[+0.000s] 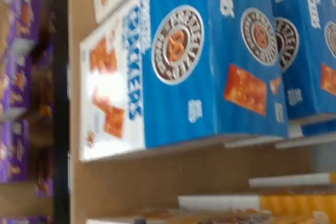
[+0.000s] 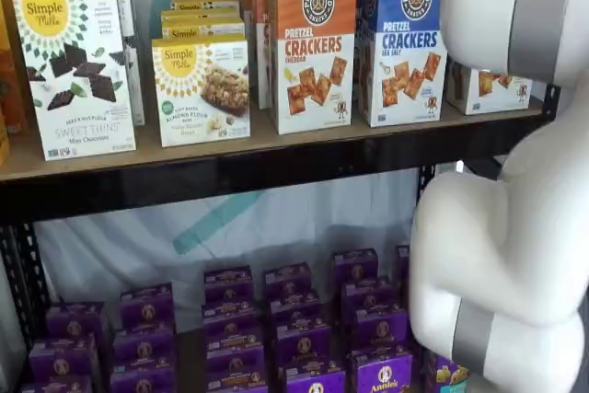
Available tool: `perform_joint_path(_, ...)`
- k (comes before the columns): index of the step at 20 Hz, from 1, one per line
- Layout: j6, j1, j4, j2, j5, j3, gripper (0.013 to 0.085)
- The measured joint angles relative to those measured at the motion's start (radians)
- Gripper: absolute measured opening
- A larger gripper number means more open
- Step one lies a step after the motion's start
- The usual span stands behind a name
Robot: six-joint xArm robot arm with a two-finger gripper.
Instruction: Retrieve the yellow and white box located on the top shelf, the sixth one from the left
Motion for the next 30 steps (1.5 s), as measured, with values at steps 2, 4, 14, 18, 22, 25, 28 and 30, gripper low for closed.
perform_joint_path(2, -0.014, 0.019, -0.016, -0.009, -0.054, 0.02, 0.085)
perform_joint_path(4, -0.017, 0.043, -0.05, -0.008, -0.083, 0.026, 0.085)
perform_joint_path(14, 0.028, 0.132, -0.188, 0.078, -0.09, -0.043, 0.085)
perform_joint_path(18, 0.028, 0.14, -0.201, 0.114, -0.101, -0.073, 0.085)
perform_joint_path(22, 0.034, 0.15, -0.238, 0.159, -0.082, -0.124, 0.085)
perform_joint_path(25, 0.039, 0.153, -0.251, 0.188, -0.068, -0.158, 0.085)
perform_joint_path(28, 0.052, 0.16, -0.273, 0.229, -0.029, -0.213, 0.085)
perform_joint_path(30, 0.06, 0.165, -0.29, 0.25, -0.005, -0.243, 0.085)
